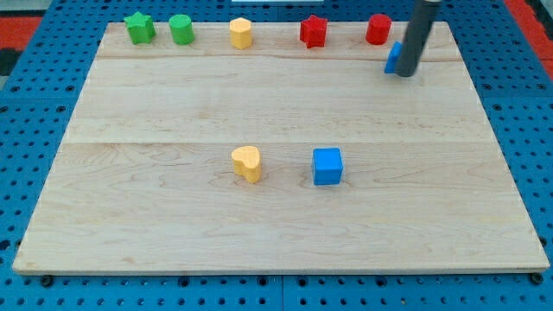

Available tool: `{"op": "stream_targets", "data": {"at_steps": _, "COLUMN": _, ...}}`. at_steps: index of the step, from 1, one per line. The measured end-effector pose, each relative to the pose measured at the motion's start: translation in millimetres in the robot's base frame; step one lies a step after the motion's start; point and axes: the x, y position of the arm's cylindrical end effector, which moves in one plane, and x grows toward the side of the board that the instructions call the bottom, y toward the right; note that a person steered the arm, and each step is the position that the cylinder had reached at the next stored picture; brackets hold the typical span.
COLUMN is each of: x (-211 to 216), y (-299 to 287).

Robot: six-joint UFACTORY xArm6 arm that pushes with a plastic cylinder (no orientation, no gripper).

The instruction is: Move the red star in between the red circle and yellow hexagon at top center

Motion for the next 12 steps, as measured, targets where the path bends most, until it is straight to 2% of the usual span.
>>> {"op": "stream_targets", "data": {"at_steps": 1, "x": -23.8, "y": 50.1}}
{"op": "stream_targets", "data": {"at_steps": 2, "x": -60.1, "y": 66.9}}
{"op": "stream_targets", "data": {"at_steps": 3, "x": -97.0, "y": 58.0}}
{"op": "stream_targets", "data": {"at_steps": 4, "x": -111.8, "y": 55.4}}
{"op": "stream_targets", "data": {"at_steps": 5, "x": -105.0, "y": 46.9}}
{"op": "stream_targets", "data": {"at_steps": 7, "x": -103.9, "y": -12.7}}
{"op": "stream_targets", "data": {"at_steps": 8, "x": -103.0, "y": 21.4}}
{"op": "stream_targets", "data": {"at_steps": 9, "x": -89.4, "y": 26.5}}
{"op": "stream_targets", "data": {"at_steps": 11, "x": -87.2, "y": -63.9}}
{"op": "stream_targets", "data": {"at_steps": 12, "x": -88.2, "y": -82.3}}
